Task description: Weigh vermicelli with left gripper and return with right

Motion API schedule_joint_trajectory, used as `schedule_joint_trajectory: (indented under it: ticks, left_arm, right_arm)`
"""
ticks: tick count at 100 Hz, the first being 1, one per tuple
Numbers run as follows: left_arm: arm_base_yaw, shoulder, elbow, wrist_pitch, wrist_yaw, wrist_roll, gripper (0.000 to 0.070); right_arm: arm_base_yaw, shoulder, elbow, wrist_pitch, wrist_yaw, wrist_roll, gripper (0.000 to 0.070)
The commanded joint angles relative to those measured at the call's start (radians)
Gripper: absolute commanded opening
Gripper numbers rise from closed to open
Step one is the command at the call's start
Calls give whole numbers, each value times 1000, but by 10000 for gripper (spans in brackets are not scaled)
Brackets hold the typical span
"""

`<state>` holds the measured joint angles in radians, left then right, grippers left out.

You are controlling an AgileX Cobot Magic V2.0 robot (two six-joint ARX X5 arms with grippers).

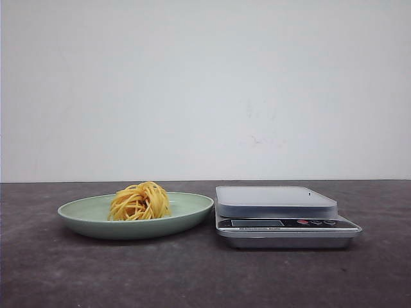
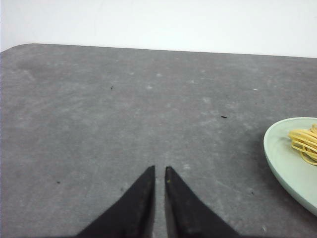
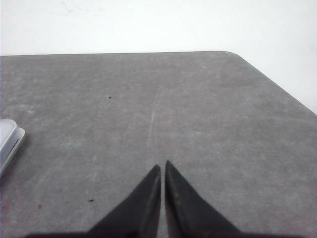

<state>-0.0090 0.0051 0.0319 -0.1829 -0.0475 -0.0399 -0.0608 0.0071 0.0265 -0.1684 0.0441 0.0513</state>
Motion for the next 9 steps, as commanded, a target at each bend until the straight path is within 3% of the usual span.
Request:
schedule_joint_trajectory:
  ticks: [1, 9]
  left_arm:
    - [2, -2, -18, -5, 3, 13, 0]
    - [2, -2, -18, -5, 3, 13, 0]
  right_arm:
    - [-2, -3, -6, 11, -2, -4, 7]
    - [-2, -3, -6, 11, -2, -4, 7]
